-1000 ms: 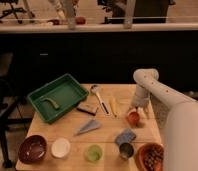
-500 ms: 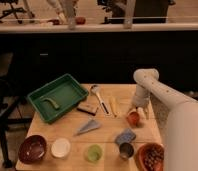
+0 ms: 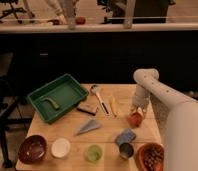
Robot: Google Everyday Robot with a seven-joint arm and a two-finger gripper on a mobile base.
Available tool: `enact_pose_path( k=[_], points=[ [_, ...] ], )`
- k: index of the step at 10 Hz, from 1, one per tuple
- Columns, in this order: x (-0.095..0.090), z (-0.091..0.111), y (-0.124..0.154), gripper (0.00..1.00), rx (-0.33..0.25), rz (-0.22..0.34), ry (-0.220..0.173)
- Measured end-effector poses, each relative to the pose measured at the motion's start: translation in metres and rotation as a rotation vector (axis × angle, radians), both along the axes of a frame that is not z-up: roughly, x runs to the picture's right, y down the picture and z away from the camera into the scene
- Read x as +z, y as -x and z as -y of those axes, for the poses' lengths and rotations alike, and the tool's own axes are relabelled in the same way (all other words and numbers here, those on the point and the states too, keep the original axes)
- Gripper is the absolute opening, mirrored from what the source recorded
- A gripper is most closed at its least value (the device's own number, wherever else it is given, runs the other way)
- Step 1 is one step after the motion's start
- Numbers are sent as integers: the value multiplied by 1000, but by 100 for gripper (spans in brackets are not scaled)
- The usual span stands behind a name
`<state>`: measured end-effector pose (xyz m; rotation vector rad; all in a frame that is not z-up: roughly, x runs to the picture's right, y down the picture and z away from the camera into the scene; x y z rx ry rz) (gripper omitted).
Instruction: Place apple in plastic cup
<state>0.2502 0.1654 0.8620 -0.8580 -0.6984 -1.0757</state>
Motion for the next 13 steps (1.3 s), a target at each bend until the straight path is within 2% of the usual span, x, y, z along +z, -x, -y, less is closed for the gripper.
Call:
enact_pose_path(
  k=[2, 10, 13],
  points=[
    [0, 0, 0, 0, 0, 0, 0],
    [0, 0, 0, 0, -4, 1, -3],
    [-18, 15, 15, 0, -44, 11, -66]
  ],
)
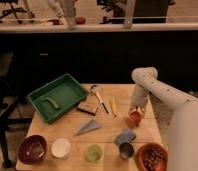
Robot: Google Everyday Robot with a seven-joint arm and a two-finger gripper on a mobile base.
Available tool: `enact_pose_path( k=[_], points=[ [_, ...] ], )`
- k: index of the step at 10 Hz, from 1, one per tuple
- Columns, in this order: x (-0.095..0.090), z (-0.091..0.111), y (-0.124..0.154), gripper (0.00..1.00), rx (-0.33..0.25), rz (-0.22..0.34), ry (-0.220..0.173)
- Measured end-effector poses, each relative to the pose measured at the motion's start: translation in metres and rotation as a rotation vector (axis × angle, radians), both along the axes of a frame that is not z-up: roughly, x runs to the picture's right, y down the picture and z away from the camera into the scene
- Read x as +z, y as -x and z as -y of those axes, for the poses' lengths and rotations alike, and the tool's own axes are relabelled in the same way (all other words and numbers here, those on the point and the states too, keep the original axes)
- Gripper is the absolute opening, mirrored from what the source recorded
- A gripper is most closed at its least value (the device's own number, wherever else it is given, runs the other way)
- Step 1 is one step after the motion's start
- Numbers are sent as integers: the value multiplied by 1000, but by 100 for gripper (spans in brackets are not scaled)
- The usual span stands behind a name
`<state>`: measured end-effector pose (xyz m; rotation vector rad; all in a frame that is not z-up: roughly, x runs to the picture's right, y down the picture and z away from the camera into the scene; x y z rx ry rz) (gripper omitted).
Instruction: Place apple in plastic cup
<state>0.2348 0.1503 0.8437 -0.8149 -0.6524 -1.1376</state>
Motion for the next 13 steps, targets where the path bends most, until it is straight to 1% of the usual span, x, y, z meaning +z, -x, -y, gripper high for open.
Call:
enact_pose_path(
  k=[2, 5, 6, 9, 13],
  points=[
    [-15, 8, 15, 0, -30, 10, -33],
    [-31, 12, 41, 0, -83, 33, -59],
    [-37, 11, 52, 0, -98, 40, -61],
    [-49, 4, 76, 0, -104, 46, -45],
    [-69, -4, 110, 0, -139, 80, -33]
  ],
)
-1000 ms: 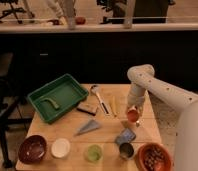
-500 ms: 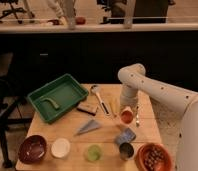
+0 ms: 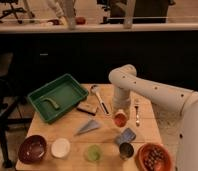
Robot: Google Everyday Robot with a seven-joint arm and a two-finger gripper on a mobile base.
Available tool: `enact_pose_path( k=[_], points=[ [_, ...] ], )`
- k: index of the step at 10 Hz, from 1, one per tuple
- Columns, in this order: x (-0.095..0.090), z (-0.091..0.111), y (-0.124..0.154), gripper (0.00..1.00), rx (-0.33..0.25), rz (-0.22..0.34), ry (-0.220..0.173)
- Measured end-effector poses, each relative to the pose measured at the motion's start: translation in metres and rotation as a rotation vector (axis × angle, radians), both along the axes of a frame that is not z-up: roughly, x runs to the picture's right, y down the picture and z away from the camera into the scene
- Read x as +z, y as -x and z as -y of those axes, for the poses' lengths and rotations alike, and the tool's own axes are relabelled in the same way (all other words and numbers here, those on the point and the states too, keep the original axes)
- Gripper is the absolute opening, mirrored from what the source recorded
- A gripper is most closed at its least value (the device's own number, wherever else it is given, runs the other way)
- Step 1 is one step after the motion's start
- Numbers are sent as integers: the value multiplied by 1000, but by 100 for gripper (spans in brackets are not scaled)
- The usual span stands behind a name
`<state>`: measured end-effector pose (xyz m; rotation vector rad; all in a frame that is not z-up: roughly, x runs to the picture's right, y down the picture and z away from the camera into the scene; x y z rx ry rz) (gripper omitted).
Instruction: Place apple in plastic cup
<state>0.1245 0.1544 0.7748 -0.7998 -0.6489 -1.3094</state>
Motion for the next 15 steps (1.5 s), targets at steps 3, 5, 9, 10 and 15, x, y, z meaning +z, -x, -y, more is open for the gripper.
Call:
enact_pose_path(
  k=[3, 5, 9, 10, 15],
  points=[
    [-13, -9, 23, 0, -30, 33, 8],
    [-13, -9, 20, 0, -28, 29, 8],
    [-13, -9, 22, 0, -30, 31, 9],
    [-13, -9, 22, 0, -29, 31, 10],
    [-22, -15, 26, 0, 15, 36, 81]
  ],
)
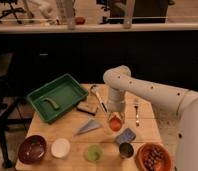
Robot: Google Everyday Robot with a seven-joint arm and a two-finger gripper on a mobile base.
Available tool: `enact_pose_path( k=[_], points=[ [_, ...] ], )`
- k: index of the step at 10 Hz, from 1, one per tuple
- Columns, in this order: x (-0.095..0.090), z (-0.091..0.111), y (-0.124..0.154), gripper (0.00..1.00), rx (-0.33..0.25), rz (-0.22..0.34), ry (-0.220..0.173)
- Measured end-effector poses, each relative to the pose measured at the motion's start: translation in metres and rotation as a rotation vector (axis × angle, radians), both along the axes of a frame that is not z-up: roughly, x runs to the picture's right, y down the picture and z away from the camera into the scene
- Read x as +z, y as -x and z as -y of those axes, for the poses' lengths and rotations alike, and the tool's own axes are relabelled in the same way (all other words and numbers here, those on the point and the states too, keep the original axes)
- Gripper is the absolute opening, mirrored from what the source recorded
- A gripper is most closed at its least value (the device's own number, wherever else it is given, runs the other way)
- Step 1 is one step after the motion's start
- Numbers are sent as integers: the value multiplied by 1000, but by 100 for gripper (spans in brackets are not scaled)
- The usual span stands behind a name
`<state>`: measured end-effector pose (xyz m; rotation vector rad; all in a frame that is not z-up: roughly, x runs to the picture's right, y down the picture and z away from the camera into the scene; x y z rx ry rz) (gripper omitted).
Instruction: Place apple in plastic cup
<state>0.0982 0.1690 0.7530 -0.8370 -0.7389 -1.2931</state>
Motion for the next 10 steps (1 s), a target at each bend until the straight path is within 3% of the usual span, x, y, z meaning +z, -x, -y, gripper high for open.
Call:
enact_pose_path(
  k=[5, 6, 10],
  points=[
    [-27, -12, 26, 0, -22, 37, 14],
    [-33, -20, 42, 0, -45, 50, 28],
    [-31, -37, 81, 0, -115, 75, 68]
  ],
)
